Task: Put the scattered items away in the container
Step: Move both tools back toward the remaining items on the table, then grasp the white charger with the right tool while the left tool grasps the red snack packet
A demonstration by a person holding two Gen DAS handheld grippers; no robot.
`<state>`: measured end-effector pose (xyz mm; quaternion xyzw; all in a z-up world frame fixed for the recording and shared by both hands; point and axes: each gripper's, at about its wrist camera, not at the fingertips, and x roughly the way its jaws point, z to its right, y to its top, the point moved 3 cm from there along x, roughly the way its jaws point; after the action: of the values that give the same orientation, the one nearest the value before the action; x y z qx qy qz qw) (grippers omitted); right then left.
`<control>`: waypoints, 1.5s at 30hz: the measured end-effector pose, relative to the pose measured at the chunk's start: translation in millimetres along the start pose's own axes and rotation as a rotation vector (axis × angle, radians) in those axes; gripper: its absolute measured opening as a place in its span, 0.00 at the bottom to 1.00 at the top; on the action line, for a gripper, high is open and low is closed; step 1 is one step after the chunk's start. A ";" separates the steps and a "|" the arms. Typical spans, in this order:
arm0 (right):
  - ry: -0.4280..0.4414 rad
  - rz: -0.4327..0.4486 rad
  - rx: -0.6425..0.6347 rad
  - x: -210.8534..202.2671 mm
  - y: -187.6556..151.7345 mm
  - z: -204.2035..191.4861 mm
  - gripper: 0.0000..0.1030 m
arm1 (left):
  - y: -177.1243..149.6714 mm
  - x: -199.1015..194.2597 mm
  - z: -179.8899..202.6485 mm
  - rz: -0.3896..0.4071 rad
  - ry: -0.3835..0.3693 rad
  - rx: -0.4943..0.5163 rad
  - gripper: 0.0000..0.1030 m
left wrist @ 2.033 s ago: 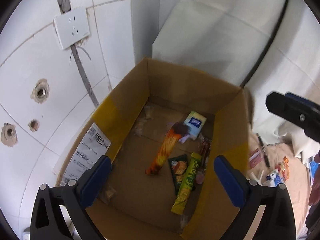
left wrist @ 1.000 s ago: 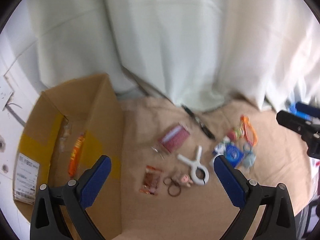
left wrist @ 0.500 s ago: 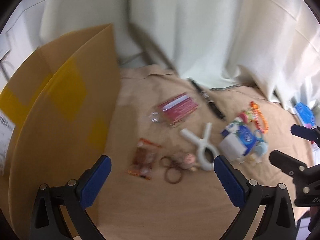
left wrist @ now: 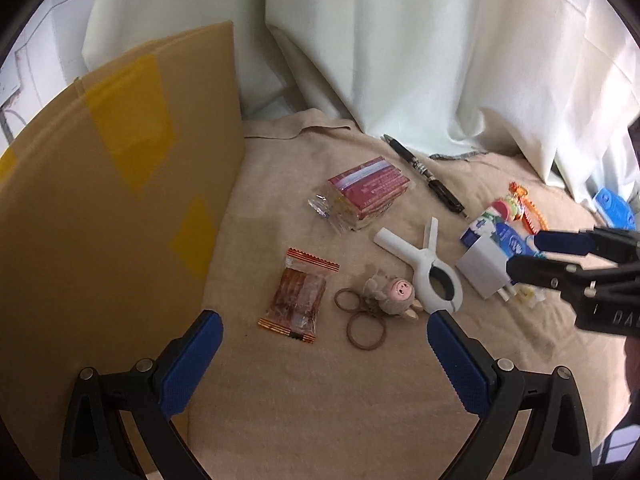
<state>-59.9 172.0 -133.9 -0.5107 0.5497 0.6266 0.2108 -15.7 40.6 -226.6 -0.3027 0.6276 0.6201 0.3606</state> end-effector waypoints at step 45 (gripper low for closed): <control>0.007 -0.064 0.074 11.6 -1.3 -1.2 0.29 | -8.7 41.0 -7.2 0.000 -0.040 -0.052 0.93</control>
<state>-62.9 167.9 -144.5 -0.5218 0.5568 0.5970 0.2476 -31.9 35.7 -265.6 -0.2997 0.6041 0.6418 0.3652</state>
